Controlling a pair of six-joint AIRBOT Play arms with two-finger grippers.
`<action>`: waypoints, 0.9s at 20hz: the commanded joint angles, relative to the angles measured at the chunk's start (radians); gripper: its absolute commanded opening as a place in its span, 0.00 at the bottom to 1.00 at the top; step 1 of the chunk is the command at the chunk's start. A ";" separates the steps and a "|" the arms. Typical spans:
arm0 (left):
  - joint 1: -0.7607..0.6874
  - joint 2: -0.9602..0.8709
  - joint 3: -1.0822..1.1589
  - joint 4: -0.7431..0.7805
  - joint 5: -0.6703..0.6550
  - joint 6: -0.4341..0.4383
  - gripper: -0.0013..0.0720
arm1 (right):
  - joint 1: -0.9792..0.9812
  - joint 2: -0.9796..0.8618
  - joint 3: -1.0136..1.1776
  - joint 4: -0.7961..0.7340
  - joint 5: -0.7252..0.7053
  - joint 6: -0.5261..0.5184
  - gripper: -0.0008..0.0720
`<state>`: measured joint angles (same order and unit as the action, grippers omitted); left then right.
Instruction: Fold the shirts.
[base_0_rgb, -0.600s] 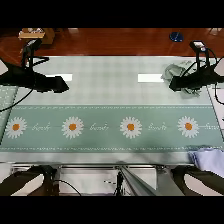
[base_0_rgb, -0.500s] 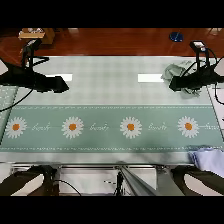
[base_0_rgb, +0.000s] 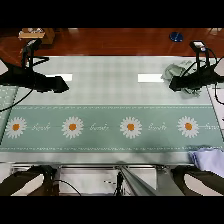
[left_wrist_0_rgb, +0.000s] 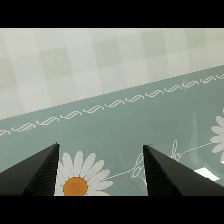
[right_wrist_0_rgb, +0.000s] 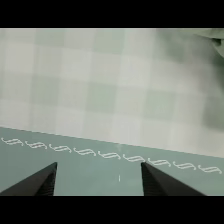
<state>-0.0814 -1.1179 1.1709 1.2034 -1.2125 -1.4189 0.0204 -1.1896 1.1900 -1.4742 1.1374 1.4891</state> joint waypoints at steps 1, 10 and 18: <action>0.000 0.000 0.000 0.000 0.000 0.000 0.88 | 0.000 0.000 0.001 0.000 0.000 0.000 0.81; 0.000 -0.028 0.000 0.000 0.239 0.000 0.88 | 0.000 0.000 0.001 0.006 -0.061 0.000 0.81; 0.000 -0.068 0.000 -0.038 0.269 0.000 0.88 | 0.000 0.000 0.001 -0.114 -0.364 0.053 0.80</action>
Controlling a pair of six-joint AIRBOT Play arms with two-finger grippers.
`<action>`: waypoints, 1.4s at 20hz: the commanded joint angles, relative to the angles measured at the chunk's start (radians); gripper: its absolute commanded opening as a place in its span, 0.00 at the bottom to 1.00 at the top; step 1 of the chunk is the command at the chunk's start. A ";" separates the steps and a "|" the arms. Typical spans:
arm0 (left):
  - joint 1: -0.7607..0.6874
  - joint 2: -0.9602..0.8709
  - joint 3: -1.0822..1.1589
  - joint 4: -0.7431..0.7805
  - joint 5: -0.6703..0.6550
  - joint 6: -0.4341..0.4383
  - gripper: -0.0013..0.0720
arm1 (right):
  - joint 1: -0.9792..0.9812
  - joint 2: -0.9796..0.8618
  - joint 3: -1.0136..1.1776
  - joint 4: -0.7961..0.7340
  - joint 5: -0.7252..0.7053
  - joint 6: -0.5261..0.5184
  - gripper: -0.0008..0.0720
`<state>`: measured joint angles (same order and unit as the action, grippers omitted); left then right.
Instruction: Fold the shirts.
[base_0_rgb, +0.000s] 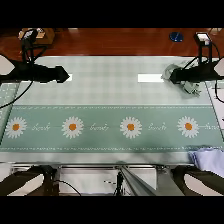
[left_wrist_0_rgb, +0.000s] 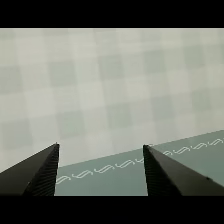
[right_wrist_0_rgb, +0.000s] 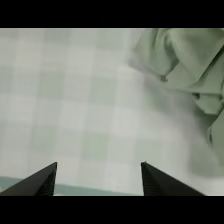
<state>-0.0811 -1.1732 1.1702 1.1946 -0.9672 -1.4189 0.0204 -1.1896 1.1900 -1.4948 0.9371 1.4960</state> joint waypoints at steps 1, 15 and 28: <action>-0.001 -0.014 0.000 -0.044 0.025 0.000 0.88 | -0.003 -0.002 0.002 -0.194 -0.235 0.127 0.79; 0.000 -0.016 0.000 -0.052 0.021 0.000 0.88 | -0.258 -0.441 0.089 -0.270 -0.471 0.308 0.83; 0.000 -0.010 0.055 -0.089 0.016 0.000 0.85 | -0.253 -0.430 0.124 -0.222 -0.522 0.305 0.06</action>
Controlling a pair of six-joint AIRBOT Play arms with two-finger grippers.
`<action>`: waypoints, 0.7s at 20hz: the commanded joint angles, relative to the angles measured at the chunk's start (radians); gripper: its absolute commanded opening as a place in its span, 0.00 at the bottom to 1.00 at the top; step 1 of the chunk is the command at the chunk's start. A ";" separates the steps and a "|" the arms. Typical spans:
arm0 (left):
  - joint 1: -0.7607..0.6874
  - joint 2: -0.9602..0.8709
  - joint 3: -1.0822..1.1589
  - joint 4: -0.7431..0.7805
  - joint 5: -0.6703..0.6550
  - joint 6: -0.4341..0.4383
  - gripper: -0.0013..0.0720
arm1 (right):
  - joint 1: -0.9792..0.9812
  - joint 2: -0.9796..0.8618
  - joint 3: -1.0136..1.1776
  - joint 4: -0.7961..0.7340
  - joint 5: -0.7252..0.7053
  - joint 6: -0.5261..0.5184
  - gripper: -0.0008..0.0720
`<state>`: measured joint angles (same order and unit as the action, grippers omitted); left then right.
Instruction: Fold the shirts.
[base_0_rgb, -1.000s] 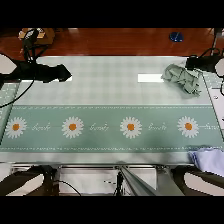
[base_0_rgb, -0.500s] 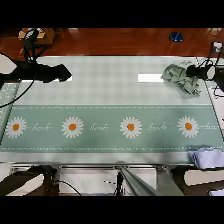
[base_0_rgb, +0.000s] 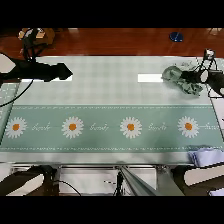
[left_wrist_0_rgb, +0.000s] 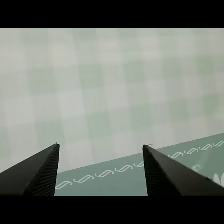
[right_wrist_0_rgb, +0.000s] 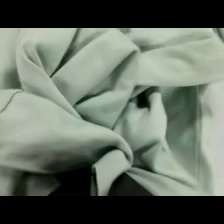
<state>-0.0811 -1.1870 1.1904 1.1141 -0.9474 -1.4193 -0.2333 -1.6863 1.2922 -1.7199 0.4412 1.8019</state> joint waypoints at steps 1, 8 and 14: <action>0.000 0.007 0.072 -0.024 -0.010 0.000 0.85 | 0.000 0.122 0.040 0.002 -0.029 -0.009 0.06; 0.000 0.038 0.533 -0.103 -0.261 0.000 0.85 | 0.000 0.616 0.233 0.153 -0.060 -0.106 0.06; 0.000 0.193 0.750 -0.123 -0.367 -0.026 0.85 | 0.000 0.937 0.256 0.420 0.054 -0.231 0.06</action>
<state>-0.0811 -1.0641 1.8568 1.0019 -1.2633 -1.4345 -0.2333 -0.8860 1.5349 -1.4479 0.4213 1.6390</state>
